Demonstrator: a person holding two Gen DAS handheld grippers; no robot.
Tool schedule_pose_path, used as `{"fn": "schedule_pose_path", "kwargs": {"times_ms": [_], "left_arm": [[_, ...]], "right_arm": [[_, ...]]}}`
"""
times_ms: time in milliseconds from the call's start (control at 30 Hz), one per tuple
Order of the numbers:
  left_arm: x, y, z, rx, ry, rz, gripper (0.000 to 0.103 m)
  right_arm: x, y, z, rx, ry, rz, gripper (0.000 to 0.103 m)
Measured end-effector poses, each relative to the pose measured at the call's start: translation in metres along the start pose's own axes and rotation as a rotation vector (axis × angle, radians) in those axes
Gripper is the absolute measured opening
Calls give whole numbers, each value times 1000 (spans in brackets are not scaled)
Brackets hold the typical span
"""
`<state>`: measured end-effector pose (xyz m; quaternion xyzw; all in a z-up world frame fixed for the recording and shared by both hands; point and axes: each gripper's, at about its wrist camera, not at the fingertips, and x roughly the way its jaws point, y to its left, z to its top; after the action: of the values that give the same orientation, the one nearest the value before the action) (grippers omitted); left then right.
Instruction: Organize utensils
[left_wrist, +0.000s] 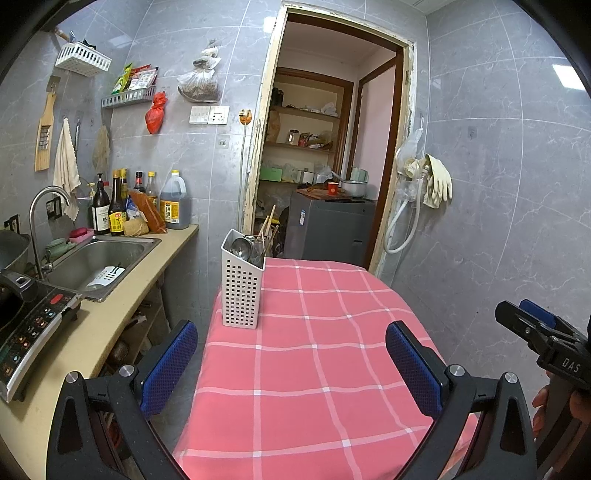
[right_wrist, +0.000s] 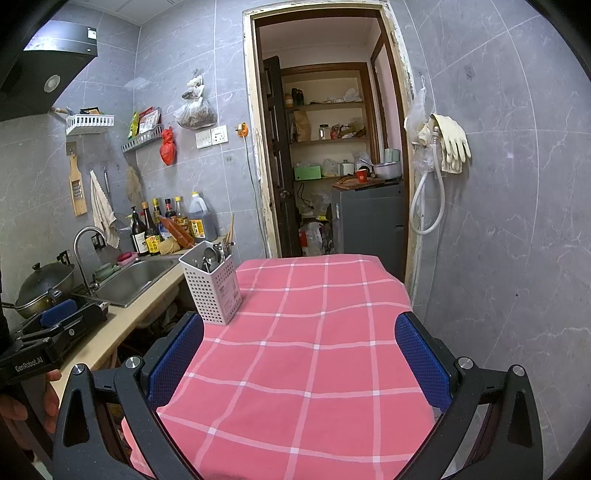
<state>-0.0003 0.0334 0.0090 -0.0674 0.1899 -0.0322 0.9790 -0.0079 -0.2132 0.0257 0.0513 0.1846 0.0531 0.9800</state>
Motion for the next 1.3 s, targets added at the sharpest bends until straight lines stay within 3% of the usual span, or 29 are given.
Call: {"fn": "schedule_pose_path", "kwargs": {"times_ms": [1300], "left_arm": [[-2,12,-5,-4,6,3,102]], "right_arm": [[-2,10,-3,1,5,1,102]]}}
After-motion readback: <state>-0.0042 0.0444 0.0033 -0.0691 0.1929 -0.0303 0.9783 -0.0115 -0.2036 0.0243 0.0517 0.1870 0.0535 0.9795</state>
